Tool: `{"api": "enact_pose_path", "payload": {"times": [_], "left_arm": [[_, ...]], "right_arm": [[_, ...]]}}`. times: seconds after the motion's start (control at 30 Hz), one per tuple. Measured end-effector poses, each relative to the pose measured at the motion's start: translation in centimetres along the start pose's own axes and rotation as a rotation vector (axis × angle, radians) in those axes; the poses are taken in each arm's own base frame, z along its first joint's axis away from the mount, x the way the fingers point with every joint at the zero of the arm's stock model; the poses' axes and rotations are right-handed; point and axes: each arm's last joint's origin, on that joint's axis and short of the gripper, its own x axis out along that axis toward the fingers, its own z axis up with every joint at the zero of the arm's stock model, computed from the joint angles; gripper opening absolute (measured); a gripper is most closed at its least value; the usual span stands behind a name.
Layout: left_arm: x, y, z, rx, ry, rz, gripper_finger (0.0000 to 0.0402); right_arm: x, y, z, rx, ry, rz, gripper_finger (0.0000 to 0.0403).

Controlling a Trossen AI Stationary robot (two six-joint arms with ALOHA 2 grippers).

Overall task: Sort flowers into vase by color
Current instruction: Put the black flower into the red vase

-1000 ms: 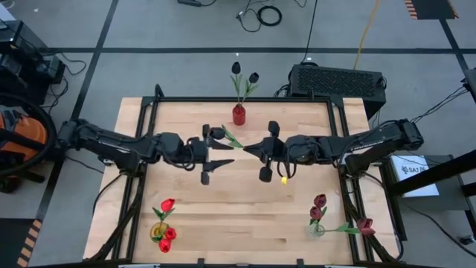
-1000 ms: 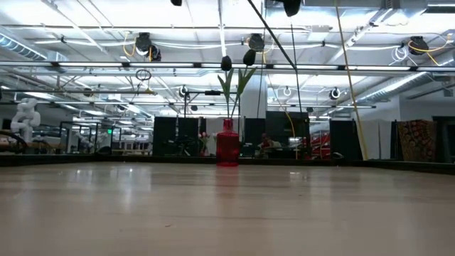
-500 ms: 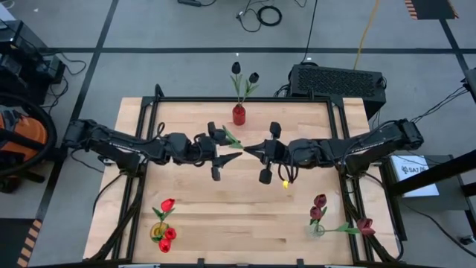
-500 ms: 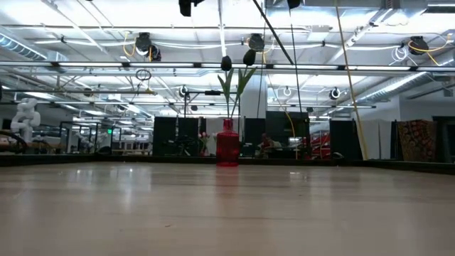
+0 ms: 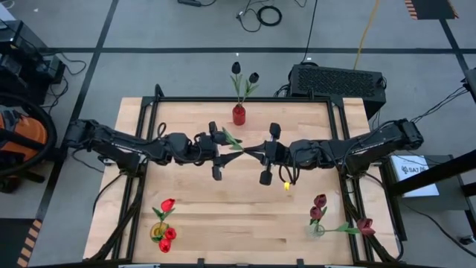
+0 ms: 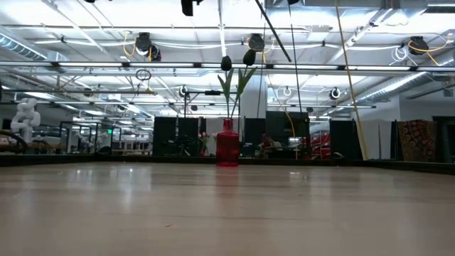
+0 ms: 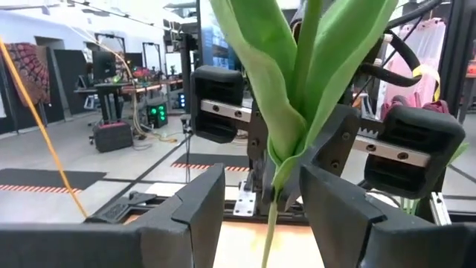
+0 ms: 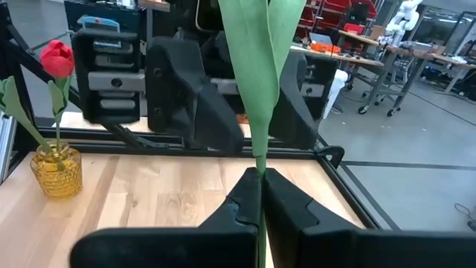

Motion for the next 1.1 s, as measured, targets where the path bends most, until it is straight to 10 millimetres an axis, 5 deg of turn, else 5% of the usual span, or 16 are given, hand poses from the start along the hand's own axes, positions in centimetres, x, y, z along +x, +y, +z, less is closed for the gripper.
{"api": "enact_pose_path", "payload": {"times": [0.5,1.1], "left_arm": [[0.9,-0.3,-0.4,-0.015,-0.086,-0.019,0.0174],[1.1,-0.1,-0.9,0.002,-0.066,-0.059,0.0015]], "right_arm": [[0.2,0.1,-0.1,-0.005,-0.002,0.003,0.0000],[0.2,0.1,-0.1,-0.006,-0.002,0.003,0.0000]]}}
